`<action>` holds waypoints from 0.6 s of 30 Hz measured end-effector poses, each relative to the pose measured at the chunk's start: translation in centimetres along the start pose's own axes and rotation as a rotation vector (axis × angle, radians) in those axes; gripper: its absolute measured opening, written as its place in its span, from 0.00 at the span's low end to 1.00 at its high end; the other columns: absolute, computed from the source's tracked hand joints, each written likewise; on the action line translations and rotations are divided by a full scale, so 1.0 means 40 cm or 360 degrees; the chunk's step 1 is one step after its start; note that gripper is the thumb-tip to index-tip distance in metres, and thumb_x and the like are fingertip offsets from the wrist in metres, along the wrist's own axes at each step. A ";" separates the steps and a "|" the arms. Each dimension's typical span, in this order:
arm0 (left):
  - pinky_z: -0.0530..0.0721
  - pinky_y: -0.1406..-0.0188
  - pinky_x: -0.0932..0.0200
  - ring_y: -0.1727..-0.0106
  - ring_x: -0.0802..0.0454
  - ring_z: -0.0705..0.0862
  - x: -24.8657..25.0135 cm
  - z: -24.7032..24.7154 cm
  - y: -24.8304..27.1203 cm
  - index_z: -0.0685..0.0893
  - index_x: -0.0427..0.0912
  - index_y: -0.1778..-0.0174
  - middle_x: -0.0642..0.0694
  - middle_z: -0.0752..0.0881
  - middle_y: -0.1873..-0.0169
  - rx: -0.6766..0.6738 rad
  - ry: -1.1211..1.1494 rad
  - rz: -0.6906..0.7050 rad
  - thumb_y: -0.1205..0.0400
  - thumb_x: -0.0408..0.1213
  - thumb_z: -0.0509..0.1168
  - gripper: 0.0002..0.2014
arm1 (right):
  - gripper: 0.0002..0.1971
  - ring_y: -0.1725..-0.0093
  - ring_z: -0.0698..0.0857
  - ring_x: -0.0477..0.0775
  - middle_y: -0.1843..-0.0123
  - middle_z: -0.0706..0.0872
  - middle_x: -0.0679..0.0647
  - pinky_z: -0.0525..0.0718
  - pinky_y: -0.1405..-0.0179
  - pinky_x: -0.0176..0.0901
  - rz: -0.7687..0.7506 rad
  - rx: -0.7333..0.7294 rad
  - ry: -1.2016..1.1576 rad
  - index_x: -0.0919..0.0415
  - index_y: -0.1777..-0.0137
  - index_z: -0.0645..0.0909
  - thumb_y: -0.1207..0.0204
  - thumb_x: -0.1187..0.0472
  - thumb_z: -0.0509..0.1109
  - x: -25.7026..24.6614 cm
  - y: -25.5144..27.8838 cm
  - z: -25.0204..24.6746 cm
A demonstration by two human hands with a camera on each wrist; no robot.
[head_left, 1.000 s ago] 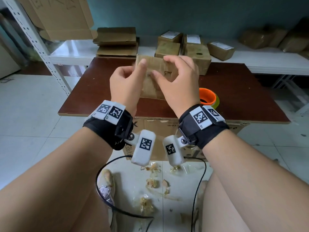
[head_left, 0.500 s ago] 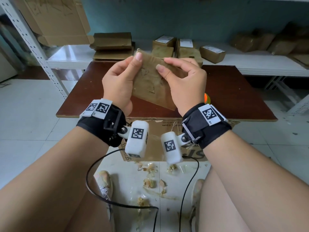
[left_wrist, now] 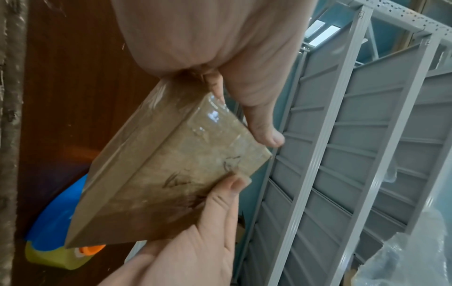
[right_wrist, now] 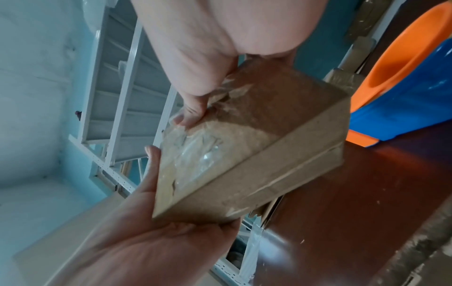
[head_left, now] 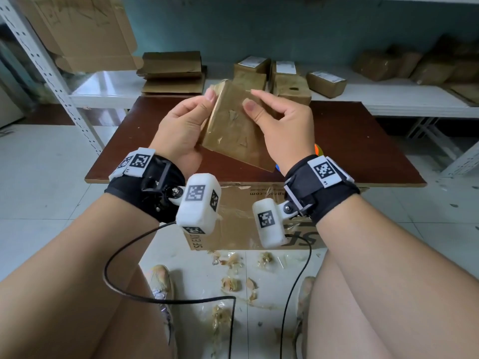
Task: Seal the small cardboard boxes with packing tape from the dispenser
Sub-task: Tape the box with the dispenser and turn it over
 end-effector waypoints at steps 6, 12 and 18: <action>0.91 0.45 0.44 0.53 0.46 0.89 0.005 -0.010 0.001 0.85 0.43 0.44 0.40 0.90 0.50 0.0155 -0.0375 0.0085 0.10 0.57 0.67 0.18 | 0.18 0.43 0.90 0.31 0.46 0.94 0.34 0.88 0.37 0.39 0.0034 -0.0191 0.0204 0.43 0.41 0.93 0.26 0.36 0.82 -0.006 0.011 0.019; 0.94 0.43 0.48 0.38 0.46 0.93 0.001 -0.036 -0.008 0.83 0.44 0.26 0.39 0.87 0.32 0.0099 -0.0547 0.0242 0.27 0.48 0.87 0.35 | 0.14 0.41 0.91 0.36 0.43 0.95 0.40 0.89 0.34 0.46 0.0034 -0.0152 0.0190 0.51 0.36 0.94 0.19 0.48 0.80 0.010 0.001 0.007; 0.92 0.37 0.33 0.39 0.40 0.94 -0.023 -0.068 -0.031 0.80 0.34 0.24 0.37 0.92 0.37 0.0302 -0.0137 0.0057 0.33 0.57 0.89 0.48 | 0.19 0.34 0.88 0.38 0.37 0.93 0.40 0.86 0.30 0.44 0.0022 -0.0135 0.0170 0.46 0.35 0.92 0.24 0.44 0.84 0.013 -0.012 -0.012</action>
Point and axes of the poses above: each hand's wrist, its own y-axis away from the middle knuckle, its own z-axis out of the palm, x = y × z, the point moved 7 cm from there along -y, towards the middle knuckle
